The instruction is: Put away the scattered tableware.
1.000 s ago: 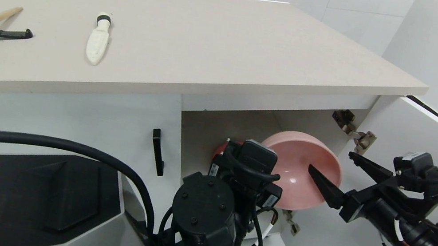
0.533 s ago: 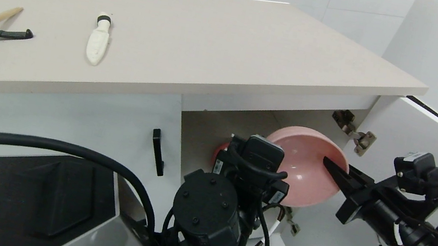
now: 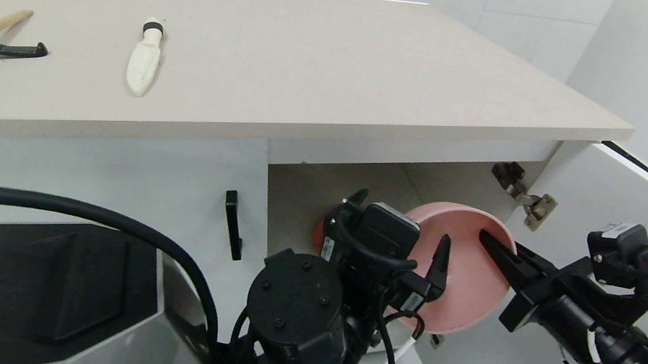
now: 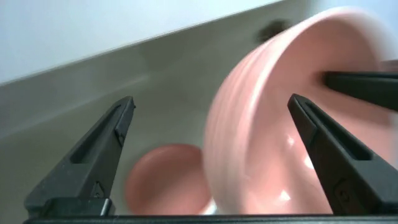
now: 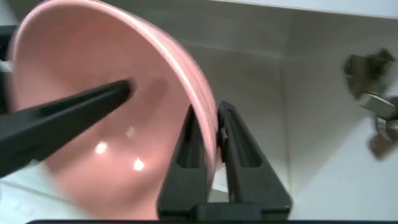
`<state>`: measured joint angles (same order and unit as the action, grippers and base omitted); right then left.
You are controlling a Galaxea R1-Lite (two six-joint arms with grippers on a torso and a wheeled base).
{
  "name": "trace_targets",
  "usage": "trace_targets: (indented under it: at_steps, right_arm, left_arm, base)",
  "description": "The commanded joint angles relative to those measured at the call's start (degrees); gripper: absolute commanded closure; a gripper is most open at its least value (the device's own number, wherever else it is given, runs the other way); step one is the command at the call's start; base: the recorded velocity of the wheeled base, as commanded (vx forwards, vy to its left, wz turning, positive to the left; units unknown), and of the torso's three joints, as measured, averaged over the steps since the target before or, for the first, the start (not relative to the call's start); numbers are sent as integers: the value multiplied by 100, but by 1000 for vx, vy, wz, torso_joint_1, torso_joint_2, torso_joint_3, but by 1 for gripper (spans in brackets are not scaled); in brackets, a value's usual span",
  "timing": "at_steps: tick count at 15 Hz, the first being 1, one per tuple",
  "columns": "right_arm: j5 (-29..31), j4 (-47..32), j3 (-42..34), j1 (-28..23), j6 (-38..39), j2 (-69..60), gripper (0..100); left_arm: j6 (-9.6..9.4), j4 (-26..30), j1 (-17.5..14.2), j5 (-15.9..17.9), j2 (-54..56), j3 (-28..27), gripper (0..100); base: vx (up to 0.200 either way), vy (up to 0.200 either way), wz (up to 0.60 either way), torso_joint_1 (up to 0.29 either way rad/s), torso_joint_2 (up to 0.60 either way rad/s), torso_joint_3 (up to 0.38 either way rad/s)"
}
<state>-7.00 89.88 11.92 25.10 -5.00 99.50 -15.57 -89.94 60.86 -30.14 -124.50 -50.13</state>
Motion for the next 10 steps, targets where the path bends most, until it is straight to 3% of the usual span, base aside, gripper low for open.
trace_targets:
  at_steps: [1,2,3,4,5,7,8,9,10]
  right_arm:
    - [23,12,-15,-67,-1,26,100]
    - [14,12,-15,-67,-1,26,100]
    - [23,12,-15,-67,-1,26,100]
    - [23,12,-32,-67,-1,26,100]
    - [14,12,-32,-58,-10,26,100]
    - [14,12,-50,-67,-10,17,100]
    - [14,12,-50,-67,-1,26,100]
    - [14,12,-58,-67,-1,26,100]
    - [14,12,-67,-58,-1,26,100]
  left_arm:
    - [194,-6,-127,421,462,513,0]
    - [203,-6,-135,438,480,530,0]
    - [353,-6,-241,728,673,741,0]
    - [537,-6,-461,1352,998,1066,0]
    - [555,-6,-522,1528,1077,1154,0]
    - [528,-6,-926,2627,1525,1857,0]
    - [493,-6,-1023,2952,1631,2051,0]
    - [370,-6,-1181,3752,1903,2490,0]
    - [238,-6,-1304,4253,2079,2772,0]
  base:
    - [0,0,0,0,0,0]
    - [0,0,0,0,0,0]
    - [0,0,0,0,0,0]
    - [0,0,0,0,0,0]
    - [0,0,0,0,0,0]
    - [0,0,0,0,0,0]
    - [0,0,0,0,0,0]
    - [0,0,0,0,0,0]
    - [0,0,0,0,0,0]
